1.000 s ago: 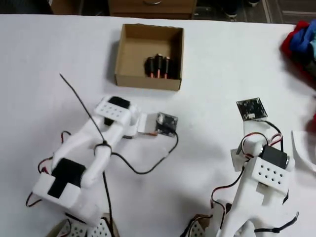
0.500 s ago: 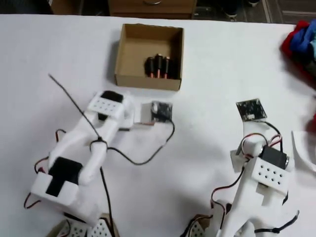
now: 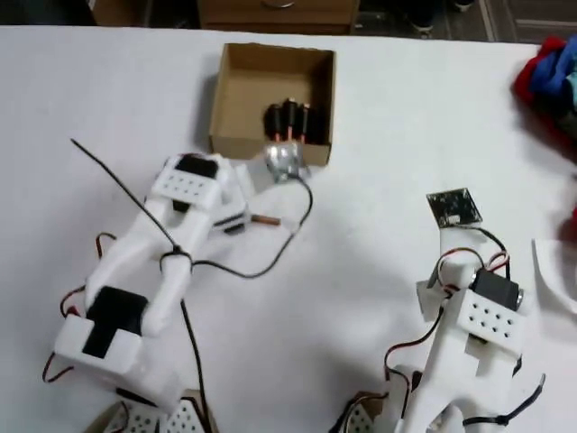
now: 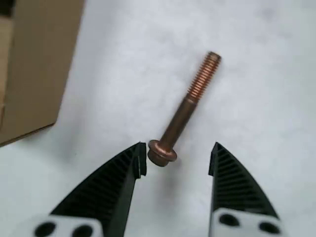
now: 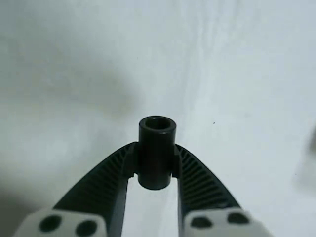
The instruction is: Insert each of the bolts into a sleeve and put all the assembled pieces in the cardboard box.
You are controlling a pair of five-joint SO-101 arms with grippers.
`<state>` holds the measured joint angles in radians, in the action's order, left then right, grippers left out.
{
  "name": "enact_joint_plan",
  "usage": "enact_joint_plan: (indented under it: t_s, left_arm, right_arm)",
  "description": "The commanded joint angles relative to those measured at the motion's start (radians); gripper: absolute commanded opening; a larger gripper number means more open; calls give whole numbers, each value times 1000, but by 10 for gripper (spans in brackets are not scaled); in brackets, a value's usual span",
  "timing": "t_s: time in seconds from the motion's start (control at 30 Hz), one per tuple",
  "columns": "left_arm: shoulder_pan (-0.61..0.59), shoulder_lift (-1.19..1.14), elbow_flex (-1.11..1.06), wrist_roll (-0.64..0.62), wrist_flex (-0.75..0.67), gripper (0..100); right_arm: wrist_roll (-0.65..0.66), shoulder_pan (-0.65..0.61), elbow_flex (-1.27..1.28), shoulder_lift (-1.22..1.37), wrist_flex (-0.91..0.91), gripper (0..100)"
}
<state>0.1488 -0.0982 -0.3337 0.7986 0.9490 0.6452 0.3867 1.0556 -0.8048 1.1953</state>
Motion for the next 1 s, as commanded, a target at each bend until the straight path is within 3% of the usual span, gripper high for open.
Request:
enact_joint_plan:
  t_s: [0.0,0.13,0.33,0.57,0.97]
  left_arm:
    - [26,12,91,-572,26,219]
    - [35,11,117,-1145,126,219]
    - [32,5,88,-1422,104,219]
    - [-17,3,27,-1966,84,221]
    - [37,2,13,-1967,110,219]
  right_arm:
    - [5,-1,-8,-31,-12,22]
    - [5,-1,-8,-31,-13,22]
    - [5,-1,-8,-31,-13,22]
    - [5,-1,-9,-31,-13,22]
    - [-2,-1,-9,-31,-31,22]
